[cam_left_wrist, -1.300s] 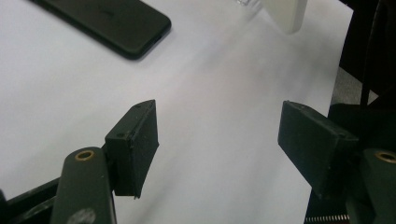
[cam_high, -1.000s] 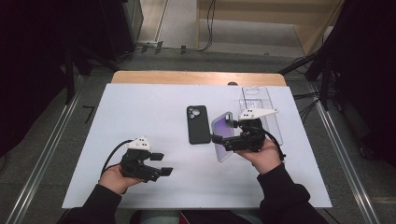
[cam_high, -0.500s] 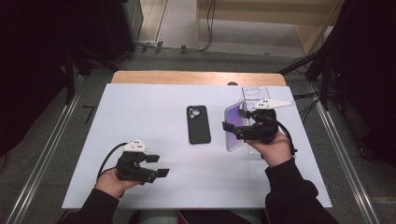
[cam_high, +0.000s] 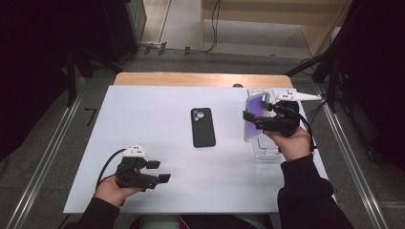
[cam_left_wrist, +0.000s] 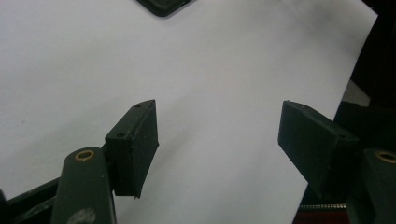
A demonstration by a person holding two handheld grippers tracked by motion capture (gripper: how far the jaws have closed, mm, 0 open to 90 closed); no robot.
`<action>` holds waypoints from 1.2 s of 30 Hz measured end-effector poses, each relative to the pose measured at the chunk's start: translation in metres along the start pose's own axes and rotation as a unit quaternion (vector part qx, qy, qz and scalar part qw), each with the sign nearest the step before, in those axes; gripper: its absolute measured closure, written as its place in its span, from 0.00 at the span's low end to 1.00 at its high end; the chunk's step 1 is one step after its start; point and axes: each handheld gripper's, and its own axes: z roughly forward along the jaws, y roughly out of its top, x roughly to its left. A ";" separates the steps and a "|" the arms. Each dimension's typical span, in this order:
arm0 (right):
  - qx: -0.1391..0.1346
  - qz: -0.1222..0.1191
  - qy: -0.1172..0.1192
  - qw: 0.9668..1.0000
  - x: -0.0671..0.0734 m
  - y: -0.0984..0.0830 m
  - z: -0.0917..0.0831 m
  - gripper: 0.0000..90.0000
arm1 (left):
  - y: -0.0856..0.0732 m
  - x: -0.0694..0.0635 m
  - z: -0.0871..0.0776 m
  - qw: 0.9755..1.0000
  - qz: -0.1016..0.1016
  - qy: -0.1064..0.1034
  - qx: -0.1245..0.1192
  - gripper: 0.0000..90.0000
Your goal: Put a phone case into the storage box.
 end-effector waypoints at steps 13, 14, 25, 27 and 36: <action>-0.013 0.018 -0.076 0.997 -0.027 0.005 0.000 0.18 | -0.006 0.001 -0.005 1.000 -0.013 0.013 -0.006 0.32; -0.014 0.024 -0.080 0.996 -0.029 0.005 0.000 0.18 | -0.006 0.000 -0.005 1.000 -0.013 0.014 -0.008 0.32; -0.026 0.040 -0.136 0.990 -0.049 0.007 0.017 0.18 | -0.007 -0.001 -0.008 1.000 -0.015 0.013 -0.023 0.32; -0.023 0.043 -0.143 0.989 -0.052 0.009 0.020 0.18 | -0.007 -0.001 -0.009 1.000 -0.015 0.013 -0.023 0.32; -0.014 0.056 -0.166 0.984 -0.070 0.017 0.034 0.18 | -0.008 0.000 -0.010 0.999 -0.017 0.017 -0.023 0.32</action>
